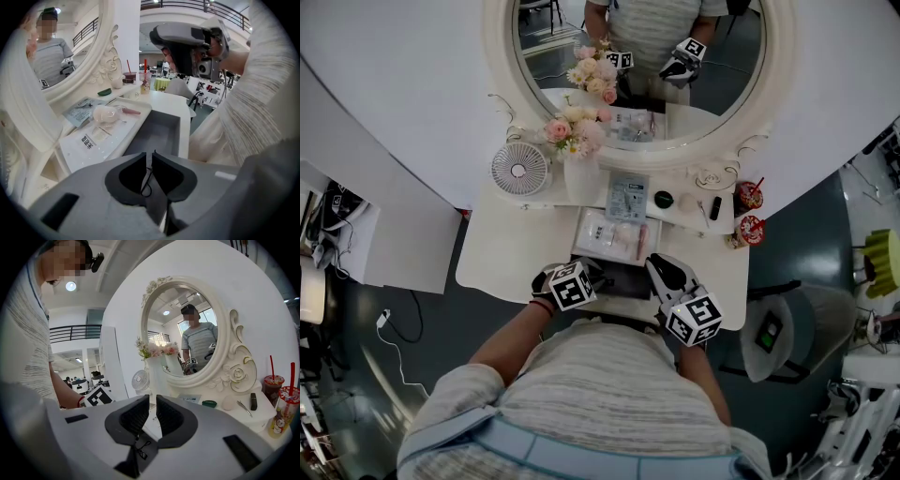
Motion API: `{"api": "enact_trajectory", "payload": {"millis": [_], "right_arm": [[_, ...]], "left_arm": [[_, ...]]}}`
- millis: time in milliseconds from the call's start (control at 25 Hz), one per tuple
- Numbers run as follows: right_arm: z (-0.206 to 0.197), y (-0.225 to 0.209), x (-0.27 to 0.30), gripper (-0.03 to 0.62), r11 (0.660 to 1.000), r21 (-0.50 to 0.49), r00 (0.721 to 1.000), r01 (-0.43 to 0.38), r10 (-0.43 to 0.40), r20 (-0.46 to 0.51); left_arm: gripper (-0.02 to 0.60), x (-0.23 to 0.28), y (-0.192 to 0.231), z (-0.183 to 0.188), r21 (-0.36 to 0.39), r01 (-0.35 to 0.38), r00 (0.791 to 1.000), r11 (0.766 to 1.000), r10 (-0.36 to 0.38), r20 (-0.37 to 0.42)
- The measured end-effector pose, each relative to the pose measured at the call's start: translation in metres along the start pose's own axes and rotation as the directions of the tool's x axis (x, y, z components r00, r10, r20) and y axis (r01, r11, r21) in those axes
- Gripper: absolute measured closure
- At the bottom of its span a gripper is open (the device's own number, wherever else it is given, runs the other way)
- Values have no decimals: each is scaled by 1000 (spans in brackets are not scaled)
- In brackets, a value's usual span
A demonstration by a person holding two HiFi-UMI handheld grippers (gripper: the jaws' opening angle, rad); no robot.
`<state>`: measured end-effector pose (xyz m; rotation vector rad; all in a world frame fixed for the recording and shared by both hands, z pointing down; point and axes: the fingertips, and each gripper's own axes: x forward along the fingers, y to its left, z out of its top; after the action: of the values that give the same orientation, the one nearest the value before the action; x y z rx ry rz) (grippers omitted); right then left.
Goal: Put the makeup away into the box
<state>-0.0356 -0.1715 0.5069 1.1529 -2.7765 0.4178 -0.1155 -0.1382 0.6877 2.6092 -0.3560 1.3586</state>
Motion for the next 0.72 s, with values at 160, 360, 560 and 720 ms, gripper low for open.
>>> {"api": "enact_trajectory", "payload": {"millis": [160, 360, 560, 720], "right_arm": [[0, -1, -2, 583, 1000, 2, 1000, 3, -3, 5], [1, -2, -2, 583, 1000, 0, 1000, 7, -7, 14], [1, -4, -4, 583, 1000, 2, 1000, 16, -17, 19], [1, -6, -6, 583, 1000, 5, 1000, 22, -22, 21]], "left_arm": [[549, -13, -1, 8, 19, -8, 1000, 1000, 8, 17], [549, -27, 4, 24, 68, -39, 998, 997, 36, 42], [549, -38, 13, 46, 110, -62, 996, 992, 54, 77], [549, -41, 26, 60, 162, -95, 993, 982, 81, 87]]}}
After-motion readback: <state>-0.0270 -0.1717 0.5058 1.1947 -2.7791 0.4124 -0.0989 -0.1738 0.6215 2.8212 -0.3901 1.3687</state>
